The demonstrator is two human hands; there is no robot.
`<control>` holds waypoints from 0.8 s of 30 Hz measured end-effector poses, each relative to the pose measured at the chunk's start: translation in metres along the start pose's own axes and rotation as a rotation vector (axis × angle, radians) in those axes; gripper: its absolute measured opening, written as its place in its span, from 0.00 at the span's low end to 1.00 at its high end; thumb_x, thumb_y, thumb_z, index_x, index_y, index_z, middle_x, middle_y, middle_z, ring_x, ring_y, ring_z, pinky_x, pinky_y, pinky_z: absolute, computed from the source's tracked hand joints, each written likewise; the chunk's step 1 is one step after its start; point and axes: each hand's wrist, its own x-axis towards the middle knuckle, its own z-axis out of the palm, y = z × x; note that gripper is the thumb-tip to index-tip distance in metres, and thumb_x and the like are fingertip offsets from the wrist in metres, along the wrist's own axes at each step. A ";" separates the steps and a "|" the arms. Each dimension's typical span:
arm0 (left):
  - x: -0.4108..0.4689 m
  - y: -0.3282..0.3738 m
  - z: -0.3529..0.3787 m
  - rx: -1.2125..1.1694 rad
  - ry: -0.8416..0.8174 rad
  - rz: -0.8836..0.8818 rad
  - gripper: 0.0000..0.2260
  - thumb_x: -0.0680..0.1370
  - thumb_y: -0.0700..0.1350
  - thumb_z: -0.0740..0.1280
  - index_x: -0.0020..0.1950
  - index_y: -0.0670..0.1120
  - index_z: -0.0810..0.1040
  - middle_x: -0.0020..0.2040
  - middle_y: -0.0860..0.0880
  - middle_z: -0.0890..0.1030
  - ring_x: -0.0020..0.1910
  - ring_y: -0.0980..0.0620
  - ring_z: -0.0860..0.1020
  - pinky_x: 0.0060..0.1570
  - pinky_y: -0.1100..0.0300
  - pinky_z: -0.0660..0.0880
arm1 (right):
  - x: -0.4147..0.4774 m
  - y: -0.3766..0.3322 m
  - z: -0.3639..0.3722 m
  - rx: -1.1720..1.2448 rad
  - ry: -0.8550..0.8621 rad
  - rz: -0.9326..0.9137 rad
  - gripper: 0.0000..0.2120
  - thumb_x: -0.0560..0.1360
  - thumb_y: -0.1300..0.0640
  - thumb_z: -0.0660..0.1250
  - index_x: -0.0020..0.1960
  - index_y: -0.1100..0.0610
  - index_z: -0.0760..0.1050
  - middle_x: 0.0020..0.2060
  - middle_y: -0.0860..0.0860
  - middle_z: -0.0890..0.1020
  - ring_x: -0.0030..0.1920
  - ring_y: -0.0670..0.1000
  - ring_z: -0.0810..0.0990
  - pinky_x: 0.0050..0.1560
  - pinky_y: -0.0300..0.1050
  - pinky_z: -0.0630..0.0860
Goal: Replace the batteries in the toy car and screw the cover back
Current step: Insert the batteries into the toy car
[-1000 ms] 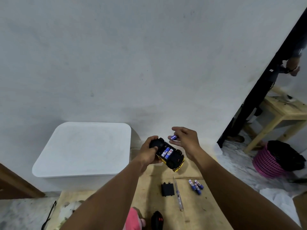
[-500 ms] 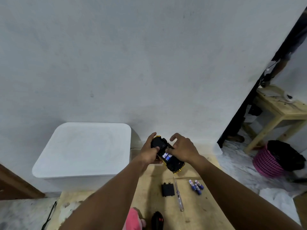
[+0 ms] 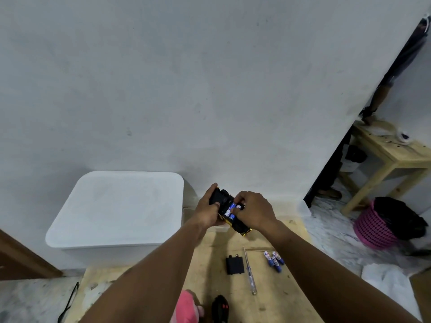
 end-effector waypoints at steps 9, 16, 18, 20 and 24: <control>0.003 0.001 -0.009 0.132 -0.015 0.001 0.23 0.82 0.36 0.59 0.72 0.56 0.61 0.60 0.41 0.77 0.51 0.39 0.82 0.48 0.42 0.82 | 0.002 0.007 0.001 0.119 -0.150 0.028 0.31 0.60 0.38 0.78 0.57 0.45 0.67 0.41 0.47 0.82 0.45 0.50 0.81 0.48 0.48 0.78; 0.006 -0.005 -0.007 0.148 -0.036 -0.026 0.24 0.80 0.41 0.66 0.71 0.55 0.61 0.56 0.44 0.80 0.48 0.47 0.83 0.50 0.46 0.81 | 0.004 0.012 -0.003 0.438 -0.163 0.170 0.23 0.69 0.48 0.77 0.55 0.51 0.68 0.37 0.52 0.80 0.33 0.49 0.77 0.26 0.39 0.66; 0.004 -0.005 -0.005 0.180 -0.098 -0.057 0.30 0.77 0.40 0.68 0.72 0.62 0.60 0.57 0.46 0.82 0.51 0.48 0.83 0.52 0.47 0.79 | 0.006 0.014 -0.003 0.465 -0.105 0.211 0.20 0.71 0.49 0.76 0.53 0.51 0.68 0.40 0.53 0.80 0.34 0.50 0.76 0.25 0.38 0.65; 0.002 -0.004 -0.001 0.144 -0.147 -0.088 0.35 0.77 0.36 0.67 0.73 0.66 0.58 0.57 0.47 0.82 0.52 0.47 0.83 0.46 0.49 0.81 | 0.008 0.016 -0.002 0.494 -0.050 0.240 0.18 0.72 0.49 0.74 0.52 0.52 0.67 0.41 0.54 0.79 0.33 0.51 0.75 0.25 0.39 0.66; 0.004 -0.002 0.004 0.100 -0.178 -0.072 0.38 0.76 0.30 0.64 0.71 0.70 0.59 0.52 0.46 0.82 0.48 0.46 0.84 0.37 0.52 0.81 | 0.006 0.017 0.000 0.500 0.019 0.183 0.13 0.75 0.50 0.72 0.49 0.52 0.68 0.39 0.54 0.83 0.33 0.50 0.78 0.30 0.41 0.69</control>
